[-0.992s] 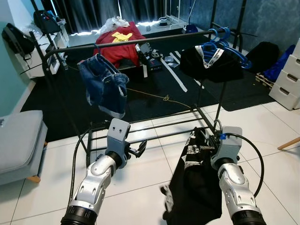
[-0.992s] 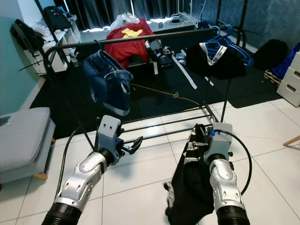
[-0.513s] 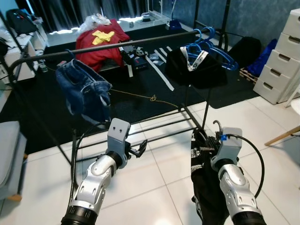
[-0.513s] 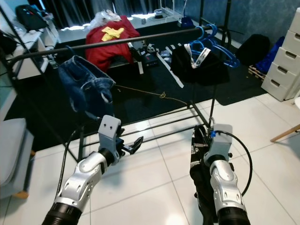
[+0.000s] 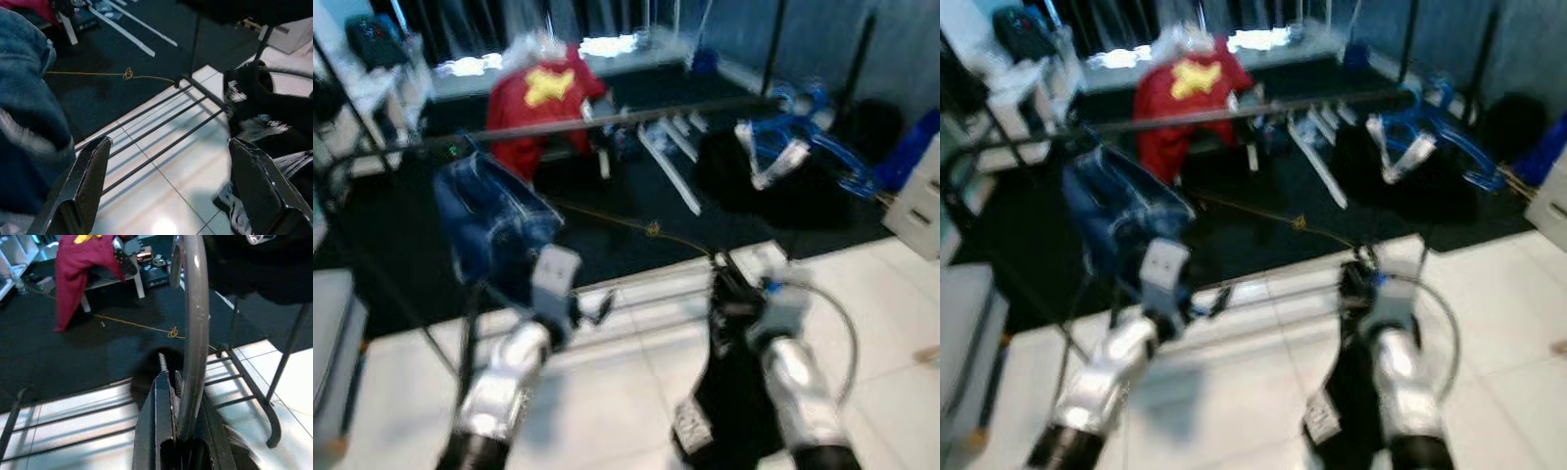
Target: Hang hanger
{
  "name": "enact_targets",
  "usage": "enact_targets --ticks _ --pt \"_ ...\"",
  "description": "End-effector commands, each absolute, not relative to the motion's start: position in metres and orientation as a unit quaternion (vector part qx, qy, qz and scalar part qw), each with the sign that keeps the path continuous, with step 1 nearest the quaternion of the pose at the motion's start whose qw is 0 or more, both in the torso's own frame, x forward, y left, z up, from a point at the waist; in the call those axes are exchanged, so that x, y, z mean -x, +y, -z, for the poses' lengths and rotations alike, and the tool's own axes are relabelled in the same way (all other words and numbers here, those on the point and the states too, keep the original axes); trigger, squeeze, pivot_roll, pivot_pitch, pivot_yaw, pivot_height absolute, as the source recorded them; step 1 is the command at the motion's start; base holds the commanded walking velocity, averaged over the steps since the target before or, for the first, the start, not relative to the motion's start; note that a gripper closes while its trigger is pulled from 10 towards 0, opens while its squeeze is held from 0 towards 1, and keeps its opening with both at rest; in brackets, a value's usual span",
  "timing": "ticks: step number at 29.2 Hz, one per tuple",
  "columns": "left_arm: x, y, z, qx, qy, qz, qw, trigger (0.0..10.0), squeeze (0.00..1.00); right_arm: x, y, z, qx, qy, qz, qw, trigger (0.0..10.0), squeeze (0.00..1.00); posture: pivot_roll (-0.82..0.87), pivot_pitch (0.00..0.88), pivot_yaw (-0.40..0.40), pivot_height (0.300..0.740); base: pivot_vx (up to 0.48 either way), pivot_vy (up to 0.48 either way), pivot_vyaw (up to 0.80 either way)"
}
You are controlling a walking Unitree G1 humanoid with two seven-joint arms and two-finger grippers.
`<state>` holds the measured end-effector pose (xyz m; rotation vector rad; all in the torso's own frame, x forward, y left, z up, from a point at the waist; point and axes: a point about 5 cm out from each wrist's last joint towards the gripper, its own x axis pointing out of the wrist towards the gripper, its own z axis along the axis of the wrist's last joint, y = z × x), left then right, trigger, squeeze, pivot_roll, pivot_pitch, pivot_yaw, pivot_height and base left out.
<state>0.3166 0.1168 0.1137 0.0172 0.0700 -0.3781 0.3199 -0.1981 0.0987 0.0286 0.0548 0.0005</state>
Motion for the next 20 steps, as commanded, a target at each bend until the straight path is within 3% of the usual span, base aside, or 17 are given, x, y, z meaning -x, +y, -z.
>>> enact_targets --ticks 1,14,16,20 --pt "-0.316 0.111 -0.115 -0.01 0.032 0.196 0.98 10.0 0.0 -0.317 -0.213 -0.103 -0.013 0.016 0.022 1.0 10.0 0.0 0.02 0.04 0.08 0.74 0.435 0.0 0.0" --pt "-0.317 0.11 -0.113 -0.006 0.029 0.189 0.981 10.0 0.0 -0.329 -0.211 -0.146 -0.007 -0.063 -0.042 0.997 10.0 0.0 0.01 0.034 0.084 0.74 0.432 0.0 0.0" --pt "-0.315 0.11 -0.115 -0.006 0.022 0.18 0.983 10.0 0.0 -0.332 -0.205 -0.177 -0.003 -0.108 -0.094 0.99 10.0 0.0 0.01 0.037 0.083 0.74 0.144 0.0 0.0" --pt "-0.314 0.11 -0.115 -0.004 0.019 0.177 0.984 10.0 0.0 -0.332 -0.203 -0.186 -0.002 -0.12 -0.109 0.987 10.0 0.0 0.01 0.037 0.083 0.74 0.0 0.0 0.0"
